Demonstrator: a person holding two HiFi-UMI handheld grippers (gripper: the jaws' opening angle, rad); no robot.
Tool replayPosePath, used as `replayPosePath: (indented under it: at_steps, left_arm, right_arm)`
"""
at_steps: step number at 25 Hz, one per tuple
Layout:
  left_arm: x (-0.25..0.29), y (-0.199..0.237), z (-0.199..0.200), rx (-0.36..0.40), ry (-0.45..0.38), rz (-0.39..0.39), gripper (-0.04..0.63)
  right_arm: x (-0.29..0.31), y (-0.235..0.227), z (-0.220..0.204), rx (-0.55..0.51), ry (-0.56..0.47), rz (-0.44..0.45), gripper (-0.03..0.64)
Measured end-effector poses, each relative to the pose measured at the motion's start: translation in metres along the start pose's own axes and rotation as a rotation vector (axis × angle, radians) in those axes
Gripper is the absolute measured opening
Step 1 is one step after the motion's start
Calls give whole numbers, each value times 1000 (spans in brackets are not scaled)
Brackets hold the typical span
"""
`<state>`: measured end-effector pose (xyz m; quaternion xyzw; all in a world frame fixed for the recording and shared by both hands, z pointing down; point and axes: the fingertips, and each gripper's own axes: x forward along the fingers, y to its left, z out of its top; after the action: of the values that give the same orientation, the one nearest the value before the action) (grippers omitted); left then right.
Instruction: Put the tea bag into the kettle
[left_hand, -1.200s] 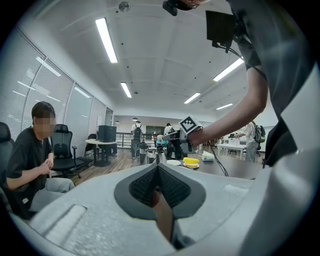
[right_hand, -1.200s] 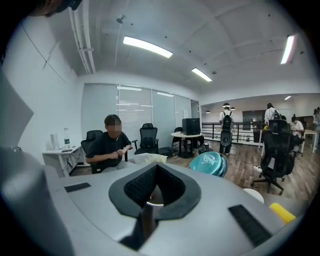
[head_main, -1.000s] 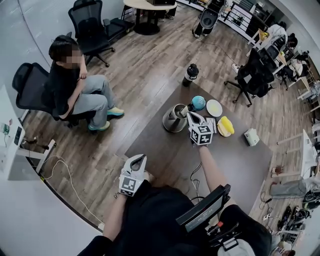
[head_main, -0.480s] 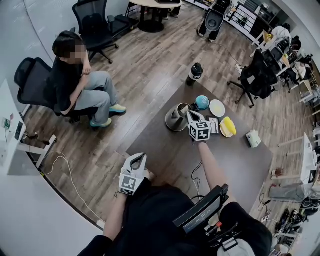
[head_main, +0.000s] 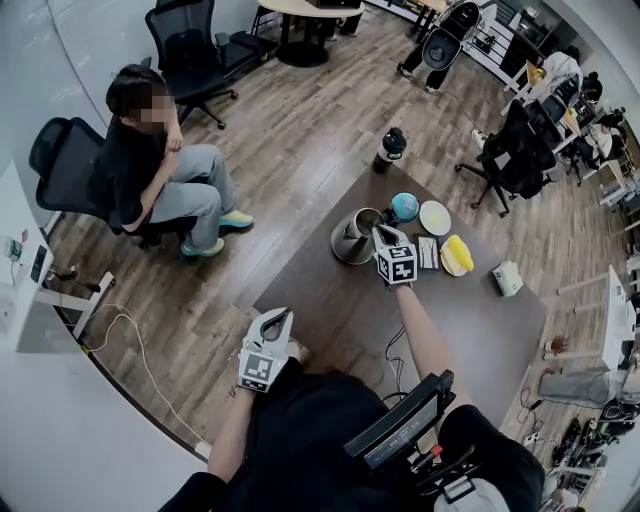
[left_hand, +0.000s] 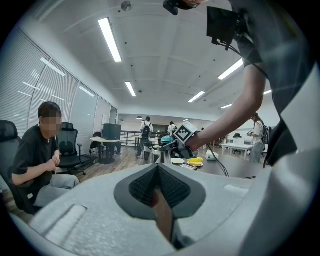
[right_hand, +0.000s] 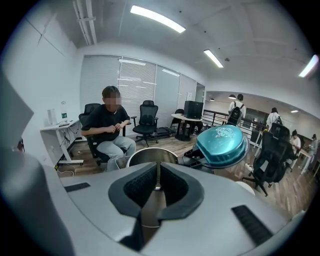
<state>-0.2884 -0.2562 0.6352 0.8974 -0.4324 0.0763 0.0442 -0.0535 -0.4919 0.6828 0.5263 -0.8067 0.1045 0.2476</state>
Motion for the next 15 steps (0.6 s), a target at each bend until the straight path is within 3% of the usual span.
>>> replayPosePath:
  at_steps: [15]
  left_arm:
    - [4, -6, -2, 20, 11, -24, 2]
  right_arm:
    - [-22, 9, 6, 26, -77, 26, 9]
